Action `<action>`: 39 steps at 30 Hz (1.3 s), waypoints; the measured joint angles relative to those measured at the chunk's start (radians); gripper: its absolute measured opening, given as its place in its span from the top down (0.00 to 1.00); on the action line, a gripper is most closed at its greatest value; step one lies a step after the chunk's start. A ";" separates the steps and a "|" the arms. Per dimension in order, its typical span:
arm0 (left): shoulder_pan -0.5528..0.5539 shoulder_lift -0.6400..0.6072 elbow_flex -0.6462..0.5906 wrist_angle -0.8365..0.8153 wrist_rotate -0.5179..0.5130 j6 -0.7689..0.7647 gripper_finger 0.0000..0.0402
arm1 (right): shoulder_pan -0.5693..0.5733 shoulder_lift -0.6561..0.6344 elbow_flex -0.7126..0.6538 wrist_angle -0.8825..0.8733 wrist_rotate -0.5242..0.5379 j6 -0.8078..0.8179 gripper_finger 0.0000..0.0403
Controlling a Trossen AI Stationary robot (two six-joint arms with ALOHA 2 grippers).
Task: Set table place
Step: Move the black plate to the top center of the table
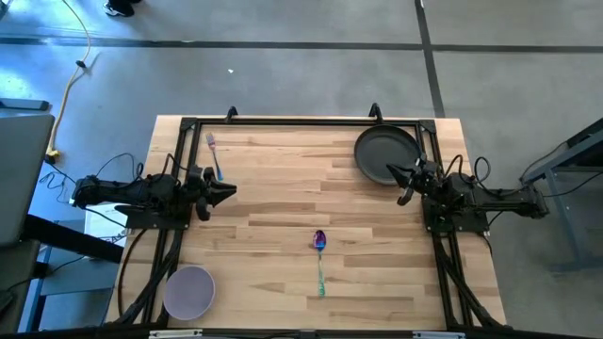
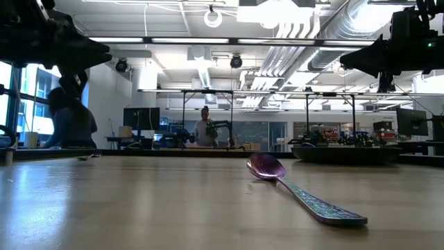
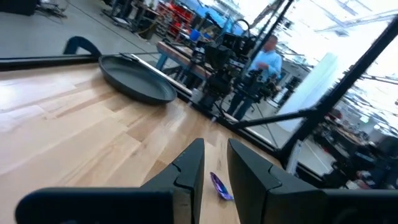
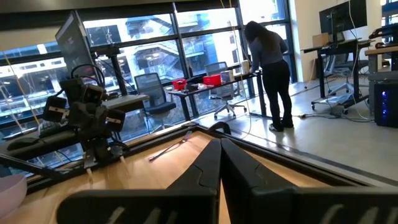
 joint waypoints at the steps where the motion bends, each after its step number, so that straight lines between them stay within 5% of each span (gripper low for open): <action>1: 0.000 0.000 0.000 0.000 0.008 0.000 0.85 | 0.000 0.000 0.000 0.000 0.000 0.001 1.00; 15: 0.000 0.000 0.000 -0.002 -0.102 -0.096 0.97 | 0.000 0.000 0.045 -0.009 0.000 -0.020 1.00; 20: 0.000 0.000 0.000 0.002 -0.160 -0.099 0.99 | 0.000 0.041 0.157 -0.166 -0.001 0.001 1.00; 29: 0.000 0.111 0.142 -0.041 -0.179 0.058 1.00 | 0.000 0.305 0.423 -0.476 -0.020 0.103 1.00; 39: 0.000 0.404 0.377 -0.317 -0.186 0.061 1.00 | 0.001 0.575 0.587 -0.484 -0.053 0.215 1.00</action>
